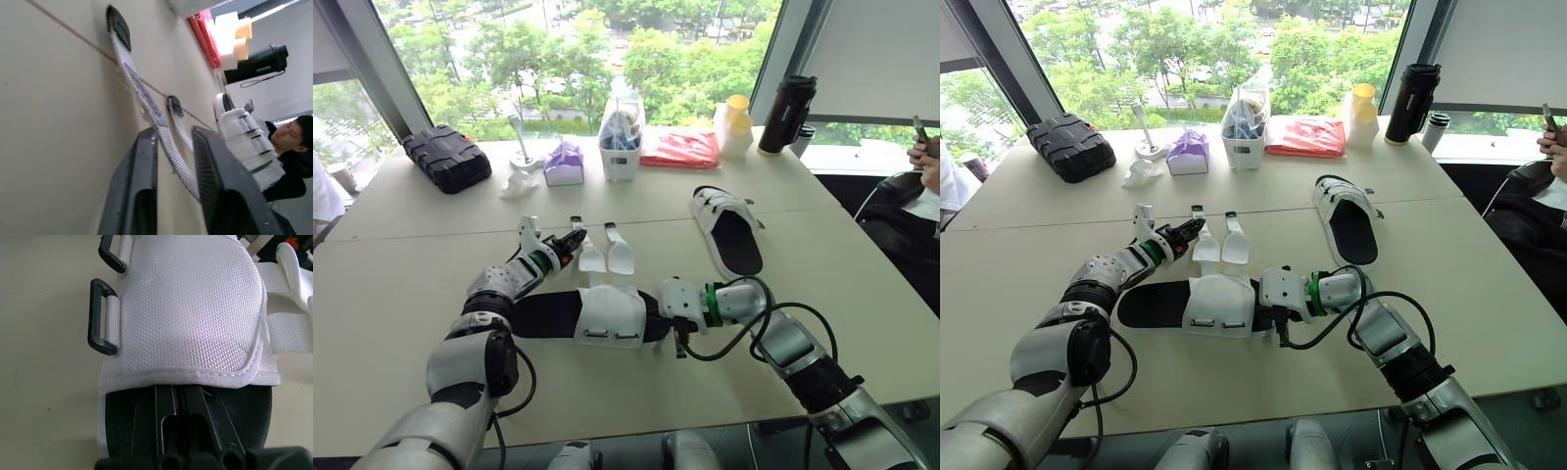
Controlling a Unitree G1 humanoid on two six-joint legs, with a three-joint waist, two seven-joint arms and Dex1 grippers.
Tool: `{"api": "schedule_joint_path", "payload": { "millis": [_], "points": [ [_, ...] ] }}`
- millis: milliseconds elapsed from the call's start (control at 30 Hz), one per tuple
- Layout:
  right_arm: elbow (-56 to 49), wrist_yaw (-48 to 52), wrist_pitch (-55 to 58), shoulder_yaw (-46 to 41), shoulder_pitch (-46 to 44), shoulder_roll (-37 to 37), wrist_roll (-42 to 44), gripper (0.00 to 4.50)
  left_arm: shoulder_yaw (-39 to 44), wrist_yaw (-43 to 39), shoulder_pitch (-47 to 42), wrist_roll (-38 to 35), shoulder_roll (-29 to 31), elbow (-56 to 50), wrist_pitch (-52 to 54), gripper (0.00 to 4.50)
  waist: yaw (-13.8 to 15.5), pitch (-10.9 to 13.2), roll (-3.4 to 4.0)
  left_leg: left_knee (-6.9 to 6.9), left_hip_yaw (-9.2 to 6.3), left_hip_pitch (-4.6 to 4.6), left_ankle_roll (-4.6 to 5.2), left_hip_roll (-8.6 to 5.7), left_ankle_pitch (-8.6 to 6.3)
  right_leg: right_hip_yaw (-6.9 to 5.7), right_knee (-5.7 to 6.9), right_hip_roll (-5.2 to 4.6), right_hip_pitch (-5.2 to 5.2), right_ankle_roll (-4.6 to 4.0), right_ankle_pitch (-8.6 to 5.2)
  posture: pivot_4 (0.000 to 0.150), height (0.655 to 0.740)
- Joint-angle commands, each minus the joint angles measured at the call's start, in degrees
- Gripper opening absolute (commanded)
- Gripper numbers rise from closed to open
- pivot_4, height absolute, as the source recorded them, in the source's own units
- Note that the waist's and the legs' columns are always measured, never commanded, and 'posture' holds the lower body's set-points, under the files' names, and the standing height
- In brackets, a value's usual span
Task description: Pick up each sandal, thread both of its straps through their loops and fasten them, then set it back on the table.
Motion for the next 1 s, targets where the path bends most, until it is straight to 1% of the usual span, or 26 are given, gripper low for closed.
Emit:
{"api": "schedule_joint_path", "payload": {
  "millis": [33,133,200,300,433,467,500,567,667,733,833,867,900,933,1000],
  "points": [
    [0.2,0.9,-0.8,0.8,0.0,0.4,0.0,0.00,-0.3,-3.3,0.4,2.1,1.5,-0.7,-0.6,0.02,-0.1,0.0,0.00,-0.04,0.00,0.14,0.06,0.00,-0.04,0.00,-0.01,0.00,0.11,0.00,0.00,0.150,0.7400],
    [0.3,1.1,-0.9,0.8,0.0,0.3,0.0,0.00,-1.6,-8.1,1.0,3.1,1.9,-5.2,-0.3,0.02,-0.1,0.0,-0.01,-0.09,0.00,0.19,0.08,0.01,-0.05,0.00,-0.05,0.03,0.15,0.01,-0.01,0.150,0.7400],
    [0.4,1.2,-1.1,0.7,-0.1,0.2,0.0,0.00,-3.3,-12.3,2.4,3.2,2.3,-11.2,0.8,0.02,-0.1,0.0,-0.03,-0.09,0.00,0.17,0.02,0.02,-0.02,0.00,-0.07,0.02,0.15,0.01,-0.01,0.150,0.7400],
    [0.7,1.5,-1.3,0.7,-0.2,0.2,0.1,0.00,-8.3,-18.5,7.8,3.7,2.6,-27.2,0.4,0.02,-0.1,0.0,-0.03,-0.10,-0.01,0.15,-0.01,0.04,0.00,0.01,-0.09,0.02,0.15,0.01,-0.01,0.150,0.7400],
    [1.6,2.1,-1.9,0.8,-0.7,0.4,0.0,0.00,-11.6,-23.3,16.4,0.2,3.8,-52.6,0.3,0.02,-0.1,0.0,-0.03,-0.11,-0.02,0.13,-0.11,0.13,0.05,0.03,-0.12,0.00,0.14,0.00,-0.01,0.150,0.7400],
    [1.8,2.2,-2.0,0.8,-0.8,0.4,-0.1,0.00,-12.1,-23.5,17.8,-0.1,4.1,-56.5,0.1,0.02,-0.1,0.0,-0.03,-0.12,-0.04,0.13,-0.12,0.15,0.05,0.04,-0.12,0.00,0.14,0.00,-0.01,0.150,0.7400],
    [2.0,2.4,-2.1,0.9,-0.9,0.5,-0.1,0.00,-14.8,-26.6,21.1,2.0,6.5,-62.7,-2.7,0.02,-0.1,0.0,-0.02,-0.12,-0.05,0.14,-0.10,0.15,0.04,0.04,-0.12,0.01,0.14,0.00,-0.01,0.150,0.7400],
    [2.4,2.7,-2.4,1.1,-1.1,0.5,-0.1,0.00,-18.7,-31.1,25.6,5.7,10.1,-70.3,-7.9,0.02,-0.2,0.0,-0.01,-0.19,-0.02,0.21,-0.08,0.15,0.01,0.08,-0.14,0.03,0.15,-0.01,-0.01,0.150,0.7400],
    [3.3,3.1,-3.1,1.1,-1.5,0.6,-0.1,0.00,-21.5,-35.9,29.7,8.9,13.4,-74.9,-16.7,0.02,0.1,0.0,0.01,-0.29,0.07,0.47,0.12,0.14,-0.10,0.11,-0.22,0.03,0.38,-0.02,-0.02,0.150,0.7400],
    [4.0,3.4,-3.7,1.3,-1.8,0.6,-0.3,0.00,-23.4,-41.3,32.9,12.9,17.1,-75.9,-25.7,0.02,0.1,0.0,0.00,-0.29,0.11,0.48,0.13,0.14,-0.11,0.10,-0.26,0.03,0.42,-0.03,-0.02,0.150,0.7400],
    [5.1,3.7,-4.7,1.4,-2.3,0.7,-0.6,0.00,-26.4,-50.2,36.5,20.1,21.7,-72.4,-47.3,0.02,0.1,0.0,0.02,-0.31,0.13,0.49,0.14,0.17,-0.11,0.10,-0.28,0.07,0.41,-0.04,-0.03,0.150,0.7400],
    [5.4,3.8,-5.0,1.5,-2.5,0.7,-0.7,0.00,-27.3,-51.6,37.0,22.6,22.9,-70.4,-54.6,0.02,0.1,0.0,0.02,-0.34,0.17,0.50,0.14,0.18,-0.11,0.11,-0.30,0.07,0.41,-0.05,-0.03,0.150,0.7400],
    [5.8,3.8,-5.2,1.4,-2.6,0.8,-0.7,0.00,-28.0,-52.1,37.0,24.1,23.5,-68.7,-59.4,0.02,0.3,0.0,0.02,-0.38,0.18,0.52,0.14,0.18,-0.11,0.11,-0.32,0.05,0.41,-0.05,-0.04,0.150,0.7400],
    [6.0,3.9,-5.5,1.5,-2.7,0.8,-0.8,0.00,-28.9,-53.1,37.1,24.9,24.2,-66.8,-64.4,0.02,0.3,0.0,0.02,-0.39,0.17,0.52,0.14,0.18,-0.11,0.11,-0.34,0.05,0.42,-0.07,-0.04,0.150,0.7400],
    [6.9,4.2,-6.6,1.7,-3.0,0.7,-1.4,0.00,-30.2,-54.7,37.3,24.4,24.3,-63.9,-72.2,0.02,0.3,0.0,0.02,-0.39,0.17,0.50,0.15,0.19,-0.11,0.10,-0.39,0.05,0.42,-0.11,-0.06,0.150,0.7400]
  ]
}}
